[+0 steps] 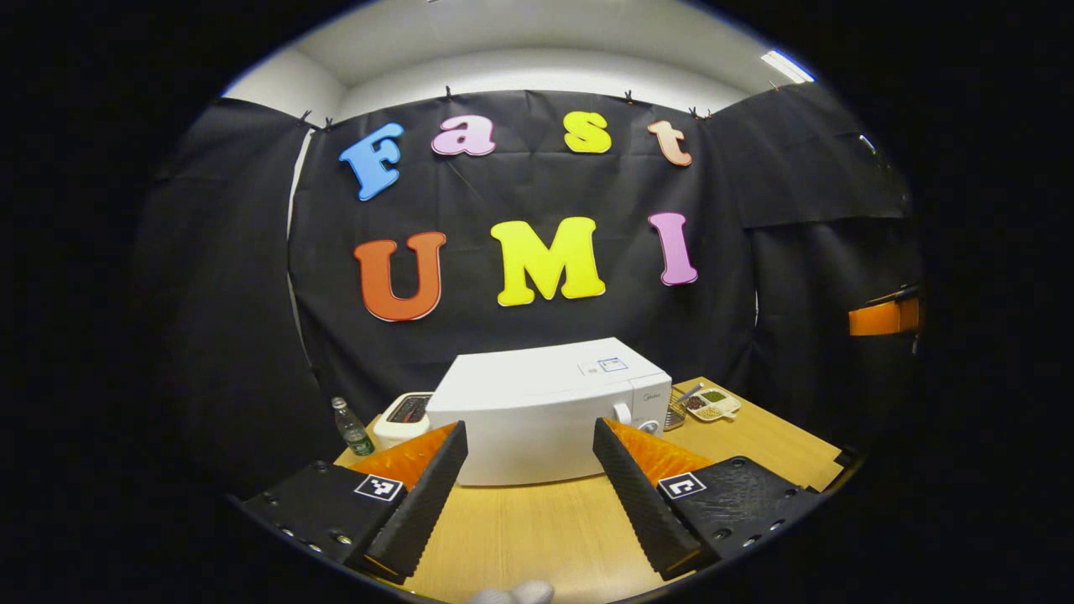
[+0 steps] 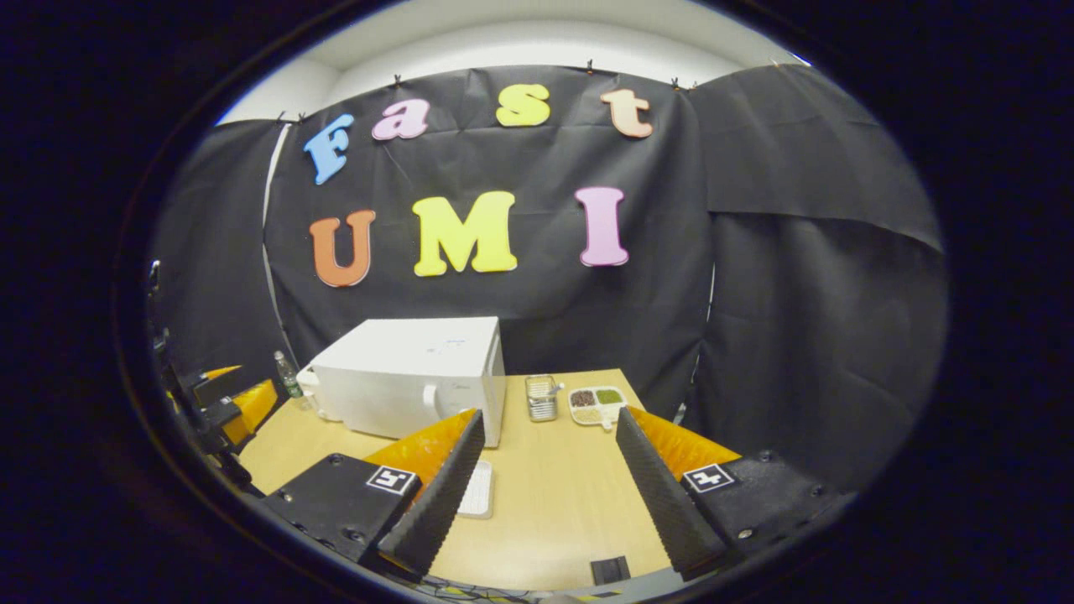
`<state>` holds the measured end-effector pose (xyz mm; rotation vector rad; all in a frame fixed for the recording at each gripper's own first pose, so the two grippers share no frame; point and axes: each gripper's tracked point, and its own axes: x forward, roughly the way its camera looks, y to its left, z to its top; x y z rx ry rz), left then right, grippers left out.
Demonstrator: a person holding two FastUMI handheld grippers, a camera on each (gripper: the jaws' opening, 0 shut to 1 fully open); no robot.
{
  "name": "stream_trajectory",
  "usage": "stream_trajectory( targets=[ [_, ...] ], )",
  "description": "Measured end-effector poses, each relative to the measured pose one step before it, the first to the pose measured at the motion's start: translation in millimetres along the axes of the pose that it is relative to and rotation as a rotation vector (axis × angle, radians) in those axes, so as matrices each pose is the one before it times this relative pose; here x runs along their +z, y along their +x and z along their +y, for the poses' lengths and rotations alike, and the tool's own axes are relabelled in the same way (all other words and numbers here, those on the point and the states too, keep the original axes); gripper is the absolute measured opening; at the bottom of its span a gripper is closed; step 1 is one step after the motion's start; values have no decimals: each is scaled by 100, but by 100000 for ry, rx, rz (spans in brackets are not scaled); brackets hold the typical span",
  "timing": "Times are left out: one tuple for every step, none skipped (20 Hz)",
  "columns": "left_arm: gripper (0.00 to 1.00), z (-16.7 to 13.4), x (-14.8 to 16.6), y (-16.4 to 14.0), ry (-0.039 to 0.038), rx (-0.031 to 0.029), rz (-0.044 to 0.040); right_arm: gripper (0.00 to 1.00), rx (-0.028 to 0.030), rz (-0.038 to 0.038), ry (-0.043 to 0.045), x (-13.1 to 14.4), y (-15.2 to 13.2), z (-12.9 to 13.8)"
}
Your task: Open the microwave oven with the left hand, put the food in, and close the microwave oven.
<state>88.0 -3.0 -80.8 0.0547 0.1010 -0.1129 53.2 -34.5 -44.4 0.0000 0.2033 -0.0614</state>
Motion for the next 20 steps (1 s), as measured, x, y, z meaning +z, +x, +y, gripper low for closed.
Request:
stream_trajectory(
  targets=[
    [95,879,739,-1492,-1763,311,-634,100,520,-1825,-408,346,-761,867],
    [95,867,934,-1040,-1842,393,-1179,100,1121,-1600,114,433,-663,1101],
    [94,939,945,-1059,-1637,1256,-1188,100,1462,-1379,378,424,-581,1216],
    [94,820,930,-730,-824,1502,-1597,100,1277,-1467,138,458,-519,1120],
    [94,838,402,-603,-67,1627,-228,91,674,-866,150,220,-466,671],
    [87,13,587,-572,-1145,-394,-880,100,853,-1503,284,519,-484,867],
    [93,-309,411,-497,-1782,-1108,-604,100,670,-1706,414,647,-443,746],
    [92,-9,499,-392,-1087,-596,-808,100,929,-1108,401,451,-352,728],
    [92,168,430,-406,-196,-104,-527,100,470,-1446,-215,428,-275,450],
    [83,206,399,-299,-103,-104,-915,91,-71,-843,-640,348,-162,207],
    [92,37,493,-82,-96,-5,-751,100,274,-475,-279,122,-140,162],
    [92,155,321,111,-73,377,-1081,100,231,-658,258,266,-145,180],
    [92,97,361,-28,-257,120,-188,100,-104,-45,135,156,-85,-103],
    [92,-170,143,-56,-621,-344,-583,100,-135,-315,8,110,-165,-83],
    [92,24,183,-95,-253,-148,-151,100,-175,128,-129,57,38,-38],
    [92,-116,59,-67,205,-324,308,100,-85,-106,-189,53,-93,-69],
    [92,-6,38,-89,589,214,47,90,37,114,-88,6,-73,5],
    [92,169,15,10,337,122,-19,100,-128,-553,198,202,-111,-71],
    [92,-185,-49,-98,224,-394,446,100,39,-482,477,139,19,-46],
    [92,73,-93,-78,107,147,294,90,262,158,223,11,4,22]
  ],
)
